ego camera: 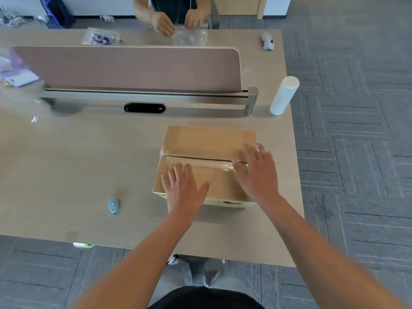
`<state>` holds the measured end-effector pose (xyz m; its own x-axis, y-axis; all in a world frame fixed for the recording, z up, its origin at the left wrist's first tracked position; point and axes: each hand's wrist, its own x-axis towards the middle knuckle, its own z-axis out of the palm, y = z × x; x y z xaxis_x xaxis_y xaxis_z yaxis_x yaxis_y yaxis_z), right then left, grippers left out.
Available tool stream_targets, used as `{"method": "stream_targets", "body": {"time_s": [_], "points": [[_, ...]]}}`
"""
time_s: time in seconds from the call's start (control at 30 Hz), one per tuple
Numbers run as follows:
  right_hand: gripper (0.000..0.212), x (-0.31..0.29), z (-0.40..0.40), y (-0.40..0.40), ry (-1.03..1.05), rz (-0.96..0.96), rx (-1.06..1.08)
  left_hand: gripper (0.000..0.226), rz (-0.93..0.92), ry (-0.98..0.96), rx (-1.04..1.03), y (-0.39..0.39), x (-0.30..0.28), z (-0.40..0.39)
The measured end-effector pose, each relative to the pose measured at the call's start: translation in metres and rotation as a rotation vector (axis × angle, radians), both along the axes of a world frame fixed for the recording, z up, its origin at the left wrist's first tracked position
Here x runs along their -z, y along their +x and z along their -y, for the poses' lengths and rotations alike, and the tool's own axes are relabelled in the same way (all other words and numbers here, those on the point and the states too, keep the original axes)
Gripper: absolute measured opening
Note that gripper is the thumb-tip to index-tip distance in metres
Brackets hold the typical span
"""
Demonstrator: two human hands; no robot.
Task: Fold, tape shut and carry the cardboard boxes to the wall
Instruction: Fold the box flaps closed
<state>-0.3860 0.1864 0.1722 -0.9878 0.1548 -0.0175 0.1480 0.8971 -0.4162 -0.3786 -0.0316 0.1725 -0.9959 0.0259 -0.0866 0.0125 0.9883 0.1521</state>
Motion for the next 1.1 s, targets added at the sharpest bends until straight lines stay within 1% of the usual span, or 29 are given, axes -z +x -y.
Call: {"method": "stream_targets", "body": {"time_s": [0.03,0.1,0.27,0.43,0.7,0.9,1.0,1.1], "points": [[0.066,0.009,0.008,0.006,0.100,0.023,-0.022,0.083,0.022,0.023,0.003,-0.001,0.001,0.001],[0.069,0.023,0.022,0.017,0.190,0.048,-0.020,0.089,0.100,0.049,0.031,-0.005,0.002,0.003],[0.073,0.034,0.043,0.024,0.185,0.050,0.079,0.091,0.235,0.031,0.078,-0.025,0.002,0.016],[0.073,0.037,0.046,0.022,0.210,0.090,0.096,0.090,0.308,-0.009,0.085,-0.031,0.003,0.016],[0.070,0.040,0.049,0.019,0.230,0.084,0.114,0.089,0.333,-0.039,0.096,-0.036,0.005,0.018],[0.062,0.038,0.056,0.017,0.228,0.062,0.131,0.084,0.312,-0.002,0.107,-0.033,-0.001,0.024],[0.061,0.036,0.065,0.018,0.251,0.045,0.091,0.077,0.263,0.032,0.110,-0.021,-0.007,0.041],[0.061,0.032,0.089,0.019,0.221,0.046,0.036,0.074,0.269,0.074,0.041,-0.004,-0.008,0.078]]}}
